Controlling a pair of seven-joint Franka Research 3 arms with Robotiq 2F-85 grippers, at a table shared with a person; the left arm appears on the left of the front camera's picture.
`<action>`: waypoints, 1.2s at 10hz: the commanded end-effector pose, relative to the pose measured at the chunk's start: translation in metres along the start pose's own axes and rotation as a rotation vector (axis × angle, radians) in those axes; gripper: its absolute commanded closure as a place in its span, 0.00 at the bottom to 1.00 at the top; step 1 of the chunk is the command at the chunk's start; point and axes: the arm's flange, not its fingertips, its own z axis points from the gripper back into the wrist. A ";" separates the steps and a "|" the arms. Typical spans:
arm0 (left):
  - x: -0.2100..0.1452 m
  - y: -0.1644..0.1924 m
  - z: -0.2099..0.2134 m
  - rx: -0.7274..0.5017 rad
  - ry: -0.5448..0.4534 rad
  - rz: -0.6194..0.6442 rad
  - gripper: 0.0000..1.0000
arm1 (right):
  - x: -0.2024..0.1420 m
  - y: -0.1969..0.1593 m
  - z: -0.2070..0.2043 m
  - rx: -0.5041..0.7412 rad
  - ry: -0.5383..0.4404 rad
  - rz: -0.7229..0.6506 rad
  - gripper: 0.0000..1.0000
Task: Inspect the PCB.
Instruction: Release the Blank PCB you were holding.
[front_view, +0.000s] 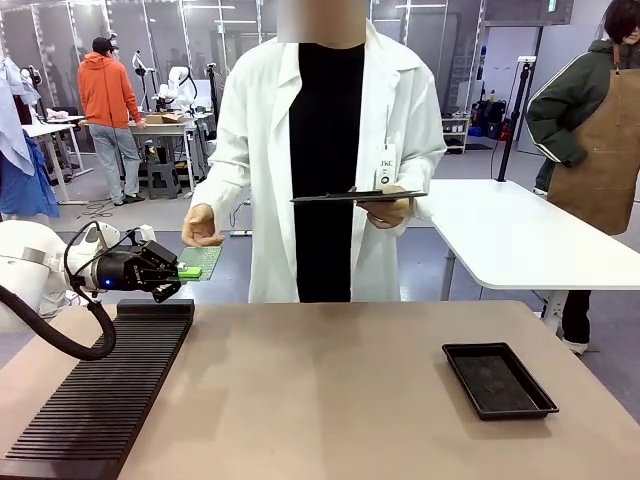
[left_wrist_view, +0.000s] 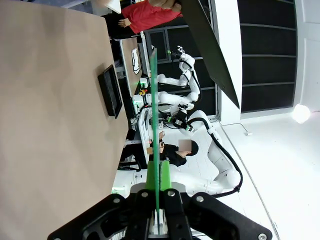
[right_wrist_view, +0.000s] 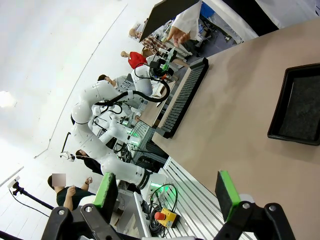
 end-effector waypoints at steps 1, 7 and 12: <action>-0.001 -0.002 -0.002 0.011 0.004 0.005 1.00 | 0.001 0.000 0.002 0.007 -0.010 0.017 0.00; -0.001 -0.002 -0.002 0.011 0.004 0.005 1.00 | 0.001 0.000 0.002 0.007 -0.010 0.017 0.00; -0.001 -0.002 -0.002 0.011 0.004 0.005 1.00 | 0.001 0.000 0.002 0.007 -0.010 0.017 0.00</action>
